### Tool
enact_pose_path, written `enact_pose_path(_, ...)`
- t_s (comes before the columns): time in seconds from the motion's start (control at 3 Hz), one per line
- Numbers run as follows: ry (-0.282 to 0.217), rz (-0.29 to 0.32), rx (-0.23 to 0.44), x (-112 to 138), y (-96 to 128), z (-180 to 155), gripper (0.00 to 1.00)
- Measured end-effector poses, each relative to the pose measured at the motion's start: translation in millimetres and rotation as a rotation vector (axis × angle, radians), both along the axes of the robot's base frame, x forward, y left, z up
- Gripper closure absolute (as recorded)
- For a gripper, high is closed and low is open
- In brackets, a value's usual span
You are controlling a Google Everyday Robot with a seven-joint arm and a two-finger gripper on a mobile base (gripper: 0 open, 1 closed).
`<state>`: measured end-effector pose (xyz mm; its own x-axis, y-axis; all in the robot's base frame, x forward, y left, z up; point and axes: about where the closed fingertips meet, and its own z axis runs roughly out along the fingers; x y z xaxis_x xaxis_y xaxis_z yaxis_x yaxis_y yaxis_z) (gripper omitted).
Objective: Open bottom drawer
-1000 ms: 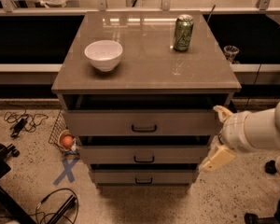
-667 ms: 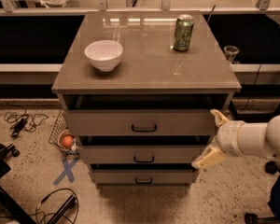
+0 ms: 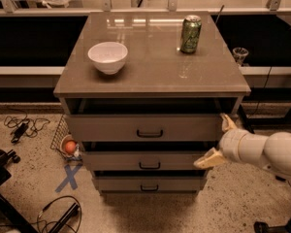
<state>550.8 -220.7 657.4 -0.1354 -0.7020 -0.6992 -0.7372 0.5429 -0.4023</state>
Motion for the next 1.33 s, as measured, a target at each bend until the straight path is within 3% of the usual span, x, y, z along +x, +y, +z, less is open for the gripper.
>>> enact_pose_path(0.33,0.025,0.011,0.009,-29.2,1.8,-24.9,0.00)
enact_pose_path(0.67,0.038,0.027,0.069,-97.9,16.4,-76.0,0.00)
enact_pose_path(1.0,0.026,0.043,0.073,-119.3,25.2,-110.5,0.00)
enact_pose_path(1.33,-0.039,0.085,0.046,-97.4,31.6,-158.6,0.00)
